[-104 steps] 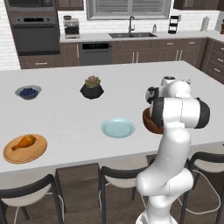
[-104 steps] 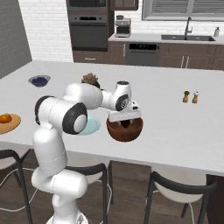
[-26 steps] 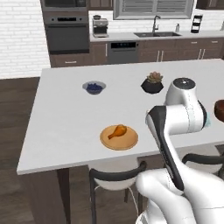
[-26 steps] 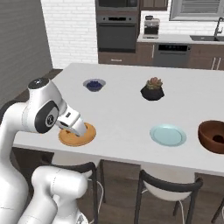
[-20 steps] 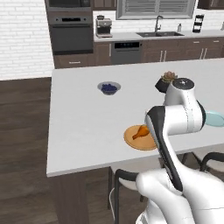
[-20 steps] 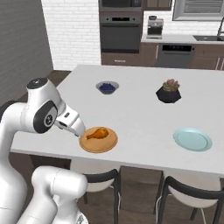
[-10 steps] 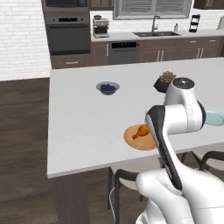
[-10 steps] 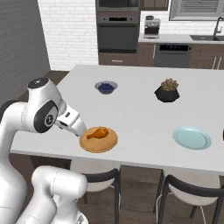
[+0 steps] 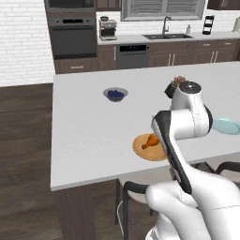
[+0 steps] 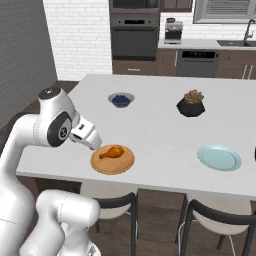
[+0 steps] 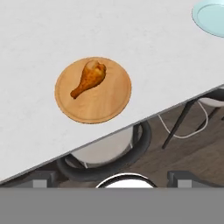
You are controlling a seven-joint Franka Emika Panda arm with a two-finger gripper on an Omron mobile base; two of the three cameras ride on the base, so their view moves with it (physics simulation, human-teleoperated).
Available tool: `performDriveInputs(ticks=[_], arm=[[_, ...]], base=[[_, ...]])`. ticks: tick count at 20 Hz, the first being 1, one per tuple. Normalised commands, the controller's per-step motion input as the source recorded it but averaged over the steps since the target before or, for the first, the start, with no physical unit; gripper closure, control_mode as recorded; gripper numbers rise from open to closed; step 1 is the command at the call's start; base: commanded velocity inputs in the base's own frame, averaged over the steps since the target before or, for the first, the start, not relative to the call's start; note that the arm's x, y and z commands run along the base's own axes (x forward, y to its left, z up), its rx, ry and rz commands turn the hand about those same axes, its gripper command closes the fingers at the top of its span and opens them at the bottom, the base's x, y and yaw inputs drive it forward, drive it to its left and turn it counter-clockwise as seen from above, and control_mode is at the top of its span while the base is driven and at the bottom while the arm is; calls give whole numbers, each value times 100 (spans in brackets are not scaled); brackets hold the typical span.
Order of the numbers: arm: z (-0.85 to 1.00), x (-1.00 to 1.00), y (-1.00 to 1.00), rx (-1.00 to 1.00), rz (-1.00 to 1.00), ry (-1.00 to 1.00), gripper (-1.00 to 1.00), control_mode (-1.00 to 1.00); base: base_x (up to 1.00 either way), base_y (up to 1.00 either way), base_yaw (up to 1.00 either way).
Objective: Pick the chicken drumstick and avocado from their plates and place them in the bowl. Then put the bowl in the fridge.
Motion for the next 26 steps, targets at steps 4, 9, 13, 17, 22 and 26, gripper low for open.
performDriveInputs(ticks=[4, 9, 13, 17, 22, 26], arm=[[-6, 99, 5, 1, 0, 2, -100, -100], [-25, 100, 0, 3, -15, 30, -100, -100], [-41, 92, -18, 30, -20, 20, -100, -100], [-41, 49, -32, 24, -8, 6, -100, -100], [-54, 32, -2, -2, 0, -5, -100, -100], [-78, 34, 0, -8, 0, -4, -100, -100]], base=[[0, 0, 0], [0, 0, 0], [0, 0, 0], [0, 0, 0], [0, 0, 0], [0, 0, 0]])
